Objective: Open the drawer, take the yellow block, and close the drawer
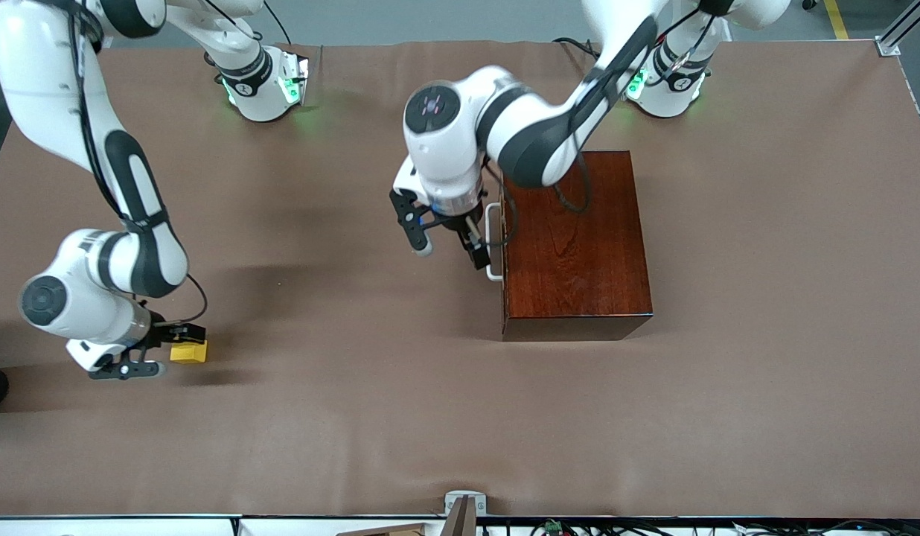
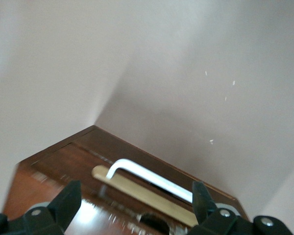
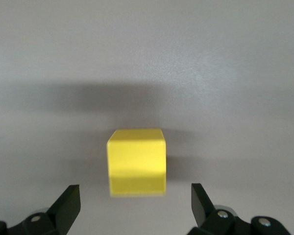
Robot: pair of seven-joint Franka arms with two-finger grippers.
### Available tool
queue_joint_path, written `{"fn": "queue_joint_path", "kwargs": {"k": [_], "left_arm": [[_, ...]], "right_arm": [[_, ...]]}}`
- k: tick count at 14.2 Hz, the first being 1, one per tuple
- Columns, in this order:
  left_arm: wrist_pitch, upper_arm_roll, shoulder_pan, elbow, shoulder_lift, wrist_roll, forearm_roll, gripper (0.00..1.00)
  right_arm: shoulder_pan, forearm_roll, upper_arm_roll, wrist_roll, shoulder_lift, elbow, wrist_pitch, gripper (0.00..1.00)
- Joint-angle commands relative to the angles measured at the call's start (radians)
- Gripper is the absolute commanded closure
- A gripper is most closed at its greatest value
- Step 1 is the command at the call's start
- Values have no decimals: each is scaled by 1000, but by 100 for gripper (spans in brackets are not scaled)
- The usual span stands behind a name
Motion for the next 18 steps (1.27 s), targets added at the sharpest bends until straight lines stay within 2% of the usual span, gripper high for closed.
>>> {"fn": "queue_joint_path", "kwargs": {"k": [1,3,7,11,15,16,18], "left_arm": [[-41,-5,84,-32,-109,-24,-75,0],[-133,7,106,-32,-173,-38,-96,0],[-288,8,252,-34,-282,-46,-86,0],[-351,7,420,-43,-356,-93,-82,0],[-386,5,540,-41,-394,-92,-120,0],[-434,7,551,-43,-402,-99,-117,0],[-454,5,595,-55,-422,-121,-126,0]], "right_arm": [[-3,-10,2,10,-128,-26,-129,0],[2,-28,3,12,-198,-26,-231,0],[60,-126,8,148,-356,-26,-421,0],[63,-119,14,174,-478,-29,-509,0],[52,-91,9,173,-544,-17,-570,0],[52,-87,9,177,-550,4,-605,0],[54,-84,9,179,-542,113,-714,0]]}}
